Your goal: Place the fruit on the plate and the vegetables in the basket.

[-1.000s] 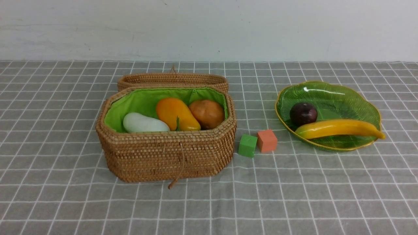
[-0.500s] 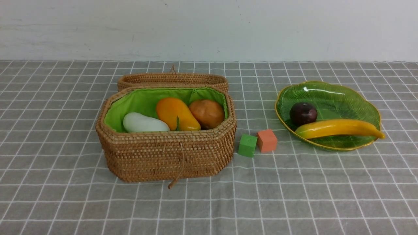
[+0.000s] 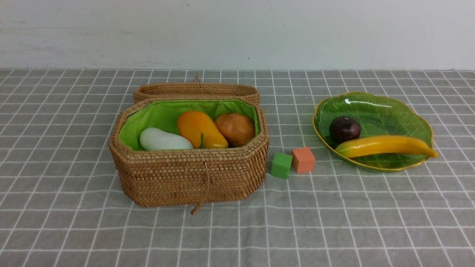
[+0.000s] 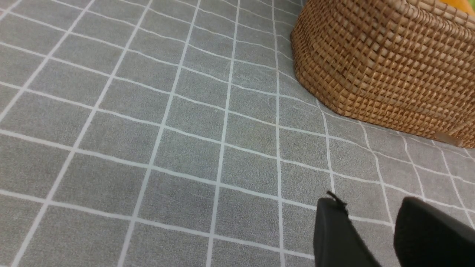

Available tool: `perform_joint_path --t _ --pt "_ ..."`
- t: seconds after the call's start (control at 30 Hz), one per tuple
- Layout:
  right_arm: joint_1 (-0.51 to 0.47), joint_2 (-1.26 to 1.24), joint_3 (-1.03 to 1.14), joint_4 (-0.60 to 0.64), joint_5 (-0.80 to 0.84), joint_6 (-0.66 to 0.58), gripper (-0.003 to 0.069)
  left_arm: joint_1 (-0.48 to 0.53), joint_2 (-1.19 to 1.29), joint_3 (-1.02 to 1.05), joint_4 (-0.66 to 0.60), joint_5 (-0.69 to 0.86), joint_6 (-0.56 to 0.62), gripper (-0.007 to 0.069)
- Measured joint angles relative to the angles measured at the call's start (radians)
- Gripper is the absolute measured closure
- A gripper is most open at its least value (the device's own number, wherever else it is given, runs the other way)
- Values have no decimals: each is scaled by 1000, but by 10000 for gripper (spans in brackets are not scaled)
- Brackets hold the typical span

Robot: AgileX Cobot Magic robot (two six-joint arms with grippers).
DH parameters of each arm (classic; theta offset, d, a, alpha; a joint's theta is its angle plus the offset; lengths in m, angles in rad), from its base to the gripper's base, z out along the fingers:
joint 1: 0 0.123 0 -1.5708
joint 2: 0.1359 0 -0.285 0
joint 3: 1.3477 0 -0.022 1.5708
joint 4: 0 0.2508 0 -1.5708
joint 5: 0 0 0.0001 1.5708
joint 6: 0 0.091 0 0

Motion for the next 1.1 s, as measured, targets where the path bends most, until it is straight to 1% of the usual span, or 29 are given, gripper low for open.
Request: perform_joint_path --t 1.1 --pt "0 0 0 1 0 0 554 0 0 0 0 0 0 386"
